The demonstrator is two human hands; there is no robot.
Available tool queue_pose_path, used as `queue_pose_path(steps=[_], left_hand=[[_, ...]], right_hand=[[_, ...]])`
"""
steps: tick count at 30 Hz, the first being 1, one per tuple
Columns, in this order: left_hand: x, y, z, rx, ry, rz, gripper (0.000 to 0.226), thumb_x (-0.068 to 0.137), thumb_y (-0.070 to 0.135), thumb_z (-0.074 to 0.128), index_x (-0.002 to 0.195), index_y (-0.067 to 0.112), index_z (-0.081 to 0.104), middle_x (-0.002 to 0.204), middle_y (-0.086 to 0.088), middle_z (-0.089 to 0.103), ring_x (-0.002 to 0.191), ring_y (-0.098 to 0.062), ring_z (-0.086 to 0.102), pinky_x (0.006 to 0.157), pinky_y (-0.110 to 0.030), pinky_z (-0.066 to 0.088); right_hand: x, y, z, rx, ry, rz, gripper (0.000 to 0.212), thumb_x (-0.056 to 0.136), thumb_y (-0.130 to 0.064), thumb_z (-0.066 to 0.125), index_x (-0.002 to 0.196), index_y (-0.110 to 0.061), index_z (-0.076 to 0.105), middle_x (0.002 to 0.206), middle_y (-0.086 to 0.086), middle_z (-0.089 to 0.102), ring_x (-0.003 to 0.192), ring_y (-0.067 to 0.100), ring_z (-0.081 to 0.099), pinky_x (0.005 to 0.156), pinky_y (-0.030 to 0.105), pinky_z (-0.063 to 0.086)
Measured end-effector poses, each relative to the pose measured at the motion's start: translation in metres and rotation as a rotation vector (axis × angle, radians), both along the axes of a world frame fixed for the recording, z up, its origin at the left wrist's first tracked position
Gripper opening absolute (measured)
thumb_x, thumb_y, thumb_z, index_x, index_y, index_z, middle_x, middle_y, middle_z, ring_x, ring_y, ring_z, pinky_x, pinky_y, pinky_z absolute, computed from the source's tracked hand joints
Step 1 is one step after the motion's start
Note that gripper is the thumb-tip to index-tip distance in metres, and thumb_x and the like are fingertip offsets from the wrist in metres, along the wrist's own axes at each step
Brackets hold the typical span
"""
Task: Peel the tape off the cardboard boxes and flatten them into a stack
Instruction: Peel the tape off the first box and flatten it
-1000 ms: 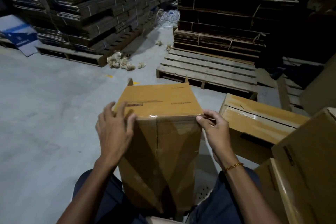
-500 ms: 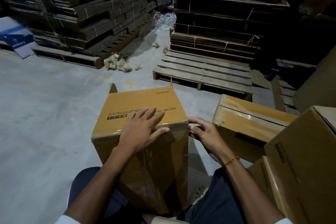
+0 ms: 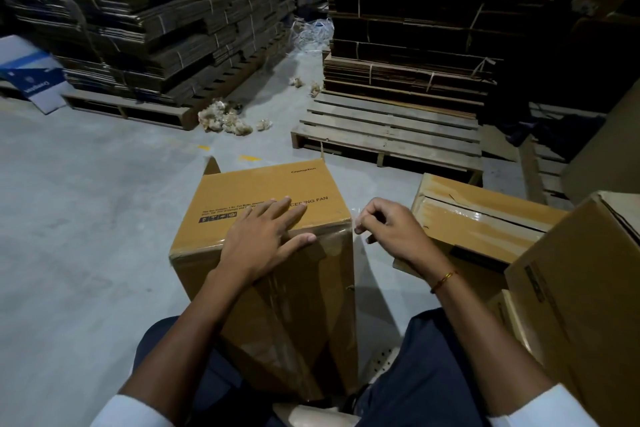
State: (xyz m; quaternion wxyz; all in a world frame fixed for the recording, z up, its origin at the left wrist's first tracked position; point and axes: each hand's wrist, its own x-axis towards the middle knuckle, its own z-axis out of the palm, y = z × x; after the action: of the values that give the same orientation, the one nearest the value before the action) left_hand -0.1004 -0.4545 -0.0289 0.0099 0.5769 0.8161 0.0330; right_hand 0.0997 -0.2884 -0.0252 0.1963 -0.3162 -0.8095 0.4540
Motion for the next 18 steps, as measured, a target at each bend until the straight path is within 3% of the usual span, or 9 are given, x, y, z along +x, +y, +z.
queue_pose_path(steps=[6, 8, 13, 15, 18], left_hand=[[0.011, 0.009, 0.001, -0.011, 0.026, -0.030, 0.087, 0.084, 0.084, -0.001, 0.157, 0.042, 0.017, 0.166, 0.005, 0.021, 0.151, -0.019, 0.023, 0.120, -0.041, 0.022], [0.012, 0.010, 0.001, -0.020, 0.032, -0.032, 0.084, 0.086, 0.083, 0.002, 0.158, 0.042, 0.017, 0.166, 0.005, 0.021, 0.151, -0.019, 0.023, 0.120, -0.042, 0.022], [0.008, 0.018, 0.004, -0.039, -0.007, -0.023, 0.083, 0.087, 0.084, 0.007, 0.157, 0.042, 0.019, 0.166, 0.005, 0.021, 0.151, -0.022, 0.021, 0.120, -0.046, 0.021], [0.002, 0.018, 0.006, -0.041, -0.045, -0.034, 0.083, 0.085, 0.083, 0.014, 0.157, 0.042, 0.020, 0.166, 0.006, 0.020, 0.152, -0.021, 0.020, 0.121, -0.047, 0.021], [-0.005, 0.015, 0.011, -0.015, -0.117, -0.098, 0.088, 0.081, 0.088, 0.020, 0.155, 0.042, 0.027, 0.165, 0.007, 0.024, 0.149, -0.020, 0.025, 0.118, -0.045, 0.026]], right_hand=[[0.011, 0.000, 0.018, -0.106, 0.058, -0.049, 0.012, 0.090, -0.014, 0.063, 0.078, -0.013, 0.065, 0.083, 0.003, 0.075, 0.086, 0.025, 0.072, 0.077, 0.048, 0.062], [0.016, -0.008, 0.018, -0.004, 0.110, -0.050, 0.011, 0.089, -0.017, 0.064, 0.078, -0.016, 0.065, 0.084, 0.002, 0.072, 0.082, 0.022, 0.069, 0.073, 0.048, 0.060], [0.020, -0.039, 0.029, 0.200, 0.285, 0.108, 0.011, 0.093, -0.012, 0.064, 0.082, -0.013, 0.061, 0.102, -0.002, 0.063, 0.097, 0.012, 0.062, 0.076, 0.021, 0.052], [0.020, -0.049, 0.021, 0.012, 0.335, 0.060, 0.013, 0.096, -0.013, 0.061, 0.084, -0.014, 0.062, 0.112, -0.002, 0.068, 0.108, 0.015, 0.064, 0.087, 0.029, 0.056], [0.015, -0.058, 0.016, -0.629, 0.580, -0.136, 0.015, 0.102, -0.005, 0.050, 0.088, -0.005, 0.057, 0.111, 0.015, 0.074, 0.113, 0.028, 0.069, 0.097, 0.044, 0.056]])
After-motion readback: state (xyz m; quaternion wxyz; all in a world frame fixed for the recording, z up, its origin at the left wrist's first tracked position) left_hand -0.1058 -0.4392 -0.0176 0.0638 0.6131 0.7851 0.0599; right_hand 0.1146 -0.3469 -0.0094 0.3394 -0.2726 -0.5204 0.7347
